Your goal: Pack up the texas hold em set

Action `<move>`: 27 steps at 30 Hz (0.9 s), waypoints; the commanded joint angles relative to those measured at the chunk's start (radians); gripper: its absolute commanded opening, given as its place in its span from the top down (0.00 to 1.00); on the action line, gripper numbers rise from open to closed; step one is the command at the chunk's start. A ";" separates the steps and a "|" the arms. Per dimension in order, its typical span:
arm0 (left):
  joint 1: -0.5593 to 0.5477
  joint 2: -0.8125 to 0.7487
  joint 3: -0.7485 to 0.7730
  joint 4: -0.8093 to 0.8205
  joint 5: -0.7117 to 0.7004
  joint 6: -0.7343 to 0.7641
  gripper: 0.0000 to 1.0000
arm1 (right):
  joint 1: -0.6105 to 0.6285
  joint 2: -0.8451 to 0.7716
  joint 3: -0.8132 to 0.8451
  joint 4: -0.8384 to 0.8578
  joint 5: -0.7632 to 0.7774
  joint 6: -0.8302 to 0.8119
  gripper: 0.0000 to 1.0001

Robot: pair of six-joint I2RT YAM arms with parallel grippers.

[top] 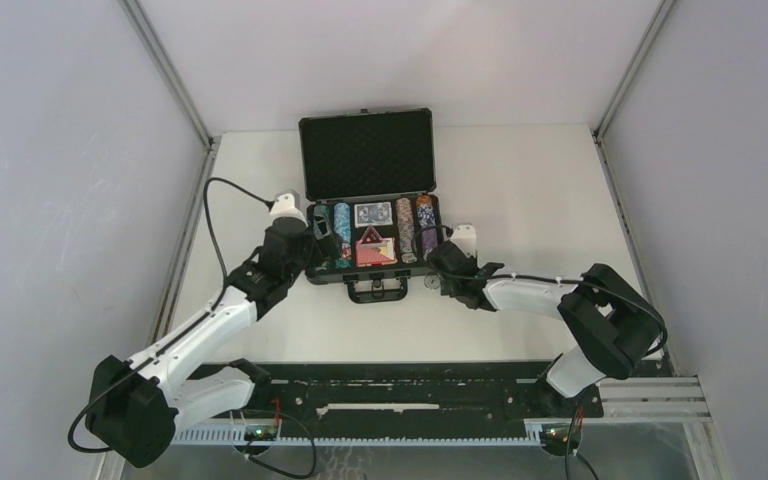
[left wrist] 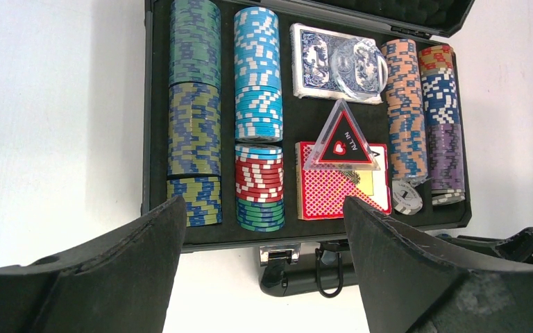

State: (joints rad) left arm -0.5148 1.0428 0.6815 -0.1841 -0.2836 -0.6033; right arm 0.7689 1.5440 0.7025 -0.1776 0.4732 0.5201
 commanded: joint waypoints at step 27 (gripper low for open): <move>-0.004 -0.023 0.009 0.029 0.032 -0.003 0.13 | 0.045 -0.053 -0.005 -0.110 -0.027 0.048 0.35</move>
State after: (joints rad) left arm -0.5148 1.0416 0.6815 -0.1837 -0.2611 -0.6033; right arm 0.8078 1.5127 0.7025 -0.2630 0.4664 0.5407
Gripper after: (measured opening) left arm 0.874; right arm 0.653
